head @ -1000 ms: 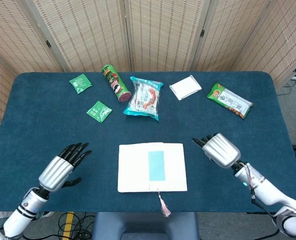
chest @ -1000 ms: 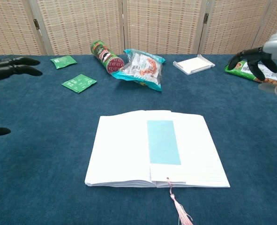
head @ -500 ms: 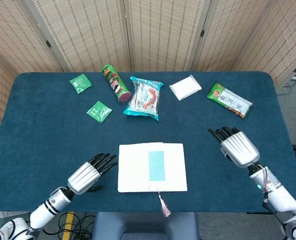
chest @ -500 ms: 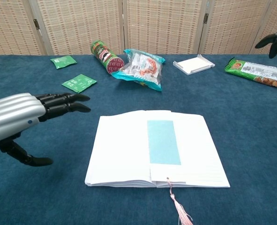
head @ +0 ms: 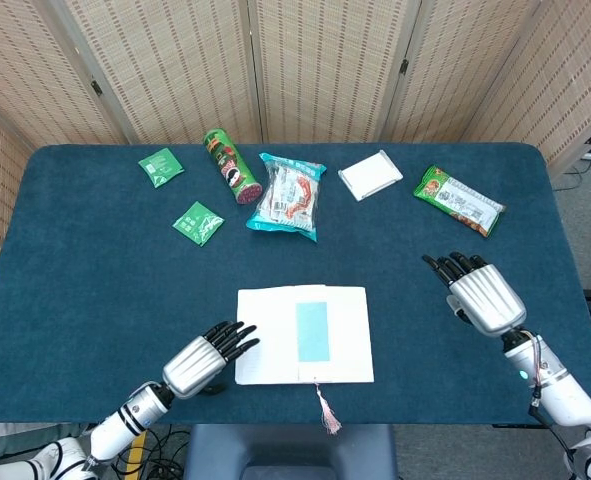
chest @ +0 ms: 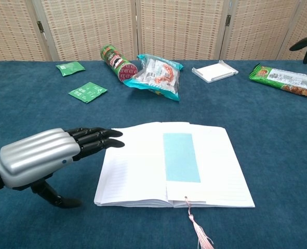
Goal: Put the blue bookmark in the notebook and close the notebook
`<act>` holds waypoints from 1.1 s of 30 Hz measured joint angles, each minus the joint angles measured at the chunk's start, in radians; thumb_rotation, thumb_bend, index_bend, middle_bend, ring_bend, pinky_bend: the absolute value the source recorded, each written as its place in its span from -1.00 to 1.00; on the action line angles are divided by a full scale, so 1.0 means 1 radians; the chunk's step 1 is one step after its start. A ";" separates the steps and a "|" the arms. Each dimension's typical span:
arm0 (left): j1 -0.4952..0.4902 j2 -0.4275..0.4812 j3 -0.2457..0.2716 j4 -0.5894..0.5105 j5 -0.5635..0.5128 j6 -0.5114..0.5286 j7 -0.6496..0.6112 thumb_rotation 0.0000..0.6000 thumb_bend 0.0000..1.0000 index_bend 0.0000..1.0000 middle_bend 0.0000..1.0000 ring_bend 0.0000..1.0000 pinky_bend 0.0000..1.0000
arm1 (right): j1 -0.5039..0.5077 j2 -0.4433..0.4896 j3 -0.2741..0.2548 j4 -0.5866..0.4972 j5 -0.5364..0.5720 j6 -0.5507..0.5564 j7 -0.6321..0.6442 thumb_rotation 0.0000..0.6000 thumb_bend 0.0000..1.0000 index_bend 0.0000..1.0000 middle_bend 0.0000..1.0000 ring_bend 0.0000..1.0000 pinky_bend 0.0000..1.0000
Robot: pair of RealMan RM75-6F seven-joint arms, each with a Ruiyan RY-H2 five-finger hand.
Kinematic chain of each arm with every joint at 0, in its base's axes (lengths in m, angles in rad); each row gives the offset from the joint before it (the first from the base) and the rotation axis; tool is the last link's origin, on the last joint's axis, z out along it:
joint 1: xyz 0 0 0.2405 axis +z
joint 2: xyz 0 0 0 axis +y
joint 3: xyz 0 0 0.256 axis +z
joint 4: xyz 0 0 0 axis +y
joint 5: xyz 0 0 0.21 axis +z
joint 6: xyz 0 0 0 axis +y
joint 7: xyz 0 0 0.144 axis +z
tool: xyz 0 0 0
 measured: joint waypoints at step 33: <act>-0.036 -0.127 -0.012 0.090 -0.102 -0.010 0.027 1.00 -0.65 -1.00 -1.00 -0.97 -0.68 | -0.045 -0.009 0.044 0.047 -0.023 0.002 0.057 1.00 -0.31 -0.82 -0.50 -0.59 -0.30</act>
